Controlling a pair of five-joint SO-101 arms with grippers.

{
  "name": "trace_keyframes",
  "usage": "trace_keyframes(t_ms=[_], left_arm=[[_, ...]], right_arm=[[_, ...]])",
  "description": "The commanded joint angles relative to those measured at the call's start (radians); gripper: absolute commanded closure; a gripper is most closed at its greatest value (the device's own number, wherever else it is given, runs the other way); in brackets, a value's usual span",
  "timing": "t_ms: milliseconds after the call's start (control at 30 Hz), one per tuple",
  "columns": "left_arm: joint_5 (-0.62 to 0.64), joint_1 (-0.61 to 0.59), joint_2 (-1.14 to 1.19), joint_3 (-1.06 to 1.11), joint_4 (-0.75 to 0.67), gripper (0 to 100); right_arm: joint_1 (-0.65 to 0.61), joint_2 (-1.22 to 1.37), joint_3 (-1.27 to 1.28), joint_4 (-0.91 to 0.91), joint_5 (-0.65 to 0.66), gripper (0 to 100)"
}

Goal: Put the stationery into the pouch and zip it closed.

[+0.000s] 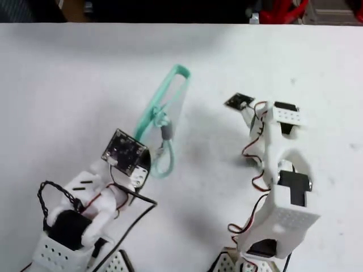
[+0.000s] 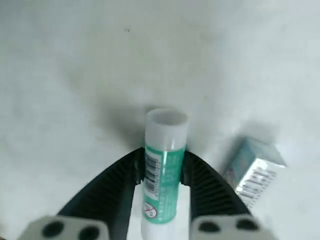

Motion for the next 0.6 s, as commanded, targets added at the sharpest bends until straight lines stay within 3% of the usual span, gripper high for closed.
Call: trace_keyframes(t_ms=[0, 133, 367, 567], left_arm=[[-0.006, -0.002, -0.002, -0.005, -0.041, 98], [-0.006, 0.001, -0.002, -0.005, -0.051, 98], [-0.006, -0.007, -0.001, -0.003, -0.06, 98], [-0.006, -0.001, -0.001, -0.003, -0.063, 98]], right_arm=[[-0.015, -0.015, -0.008, -0.005, 0.005, 98.1], [-0.033, -0.16, -0.012, -0.007, -0.114, 98.1], [-0.048, -0.648, -0.071, 0.038, -0.292, 98.1], [-0.058, -1.036, -0.077, -0.039, -0.663, 98.1]])
